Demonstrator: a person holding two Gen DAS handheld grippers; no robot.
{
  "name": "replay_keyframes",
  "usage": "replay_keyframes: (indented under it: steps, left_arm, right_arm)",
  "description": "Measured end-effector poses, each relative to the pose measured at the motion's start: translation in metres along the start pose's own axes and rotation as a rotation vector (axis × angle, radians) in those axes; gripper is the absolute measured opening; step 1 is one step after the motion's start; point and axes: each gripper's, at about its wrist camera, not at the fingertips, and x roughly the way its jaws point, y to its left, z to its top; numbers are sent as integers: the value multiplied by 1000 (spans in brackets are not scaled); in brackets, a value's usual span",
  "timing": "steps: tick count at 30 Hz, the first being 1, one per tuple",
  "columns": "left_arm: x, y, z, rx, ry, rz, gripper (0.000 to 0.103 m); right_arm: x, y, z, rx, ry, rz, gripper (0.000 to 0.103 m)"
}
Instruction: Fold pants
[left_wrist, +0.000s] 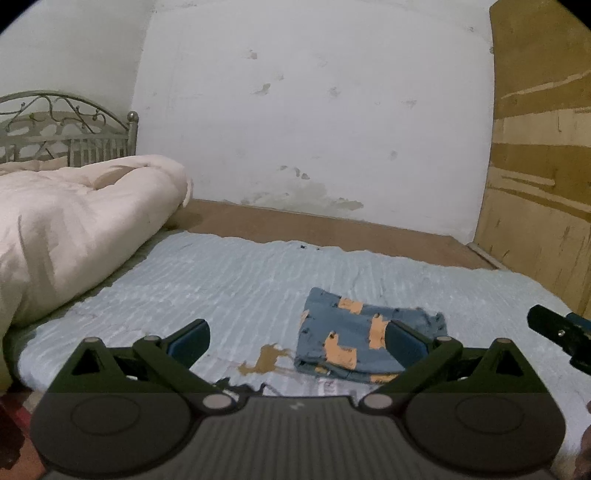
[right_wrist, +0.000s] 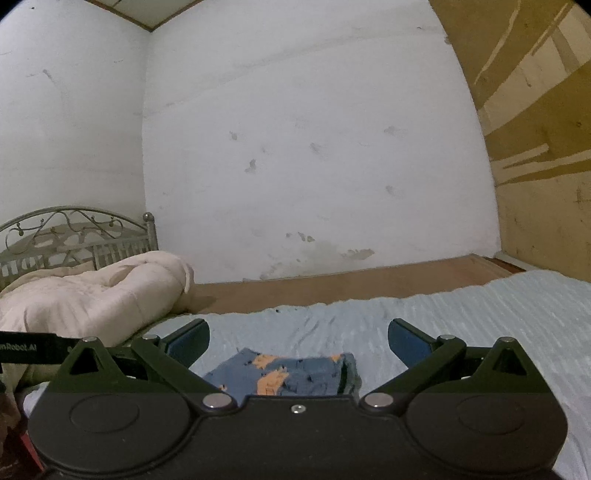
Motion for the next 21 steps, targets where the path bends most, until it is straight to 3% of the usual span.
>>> replay_keyframes:
  steps: [12, 21]
  left_arm:
    - [-1, 9, -42, -2, 68, 29, 102]
    - [3, 5, -51, 27, 83, 25, 102]
  right_arm:
    - [-27, 2, -40, -9, 62, -66, 102]
    - [-21, 12, -58, -24, 135, -52, 102]
